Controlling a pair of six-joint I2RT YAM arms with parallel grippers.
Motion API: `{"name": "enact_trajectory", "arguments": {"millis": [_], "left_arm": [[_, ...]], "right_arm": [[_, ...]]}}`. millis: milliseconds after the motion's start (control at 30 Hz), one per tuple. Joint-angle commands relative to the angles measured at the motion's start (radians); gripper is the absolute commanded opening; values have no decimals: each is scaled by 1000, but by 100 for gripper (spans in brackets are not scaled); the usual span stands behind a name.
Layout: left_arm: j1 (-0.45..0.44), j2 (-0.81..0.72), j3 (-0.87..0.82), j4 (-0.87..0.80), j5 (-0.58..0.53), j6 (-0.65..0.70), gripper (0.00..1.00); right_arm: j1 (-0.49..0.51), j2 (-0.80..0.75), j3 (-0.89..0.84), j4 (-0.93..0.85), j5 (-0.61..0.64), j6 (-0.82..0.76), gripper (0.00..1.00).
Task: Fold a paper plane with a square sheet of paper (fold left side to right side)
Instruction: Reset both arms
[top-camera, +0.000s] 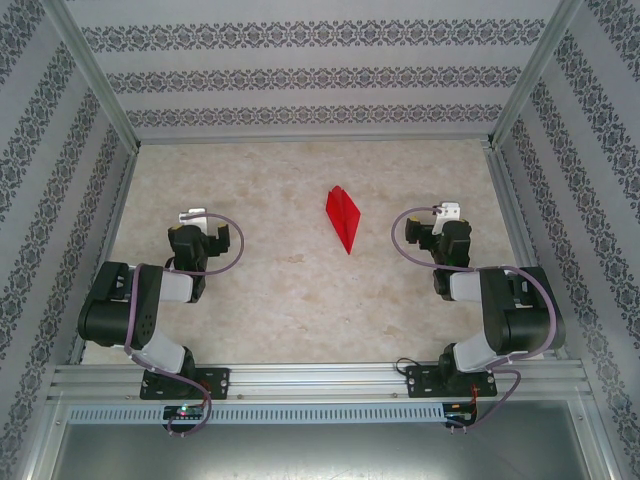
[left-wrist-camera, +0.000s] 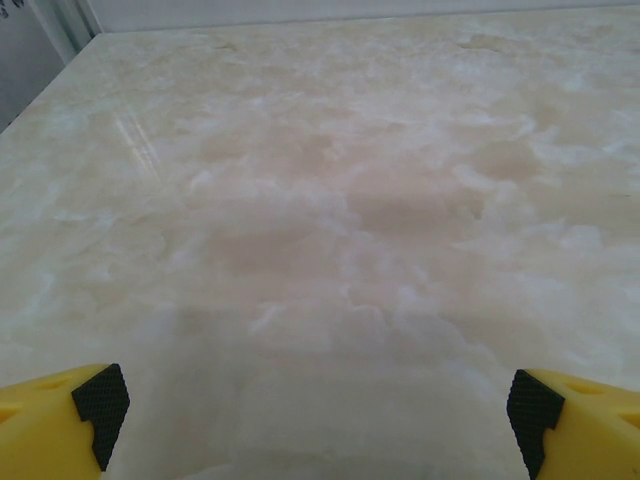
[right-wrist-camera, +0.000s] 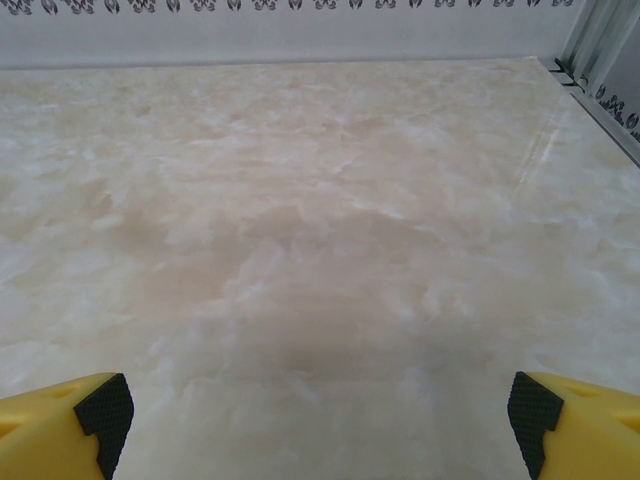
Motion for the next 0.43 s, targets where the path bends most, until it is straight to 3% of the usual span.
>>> {"name": "enact_trajectory", "arguments": {"millis": [0, 400], "left_arm": [[9, -8, 10, 17, 17, -21, 100], [10, -9, 11, 16, 19, -21, 100]], "right_arm": [[11, -9, 13, 29, -3, -18, 98], [11, -7, 15, 26, -5, -16, 98]]}}
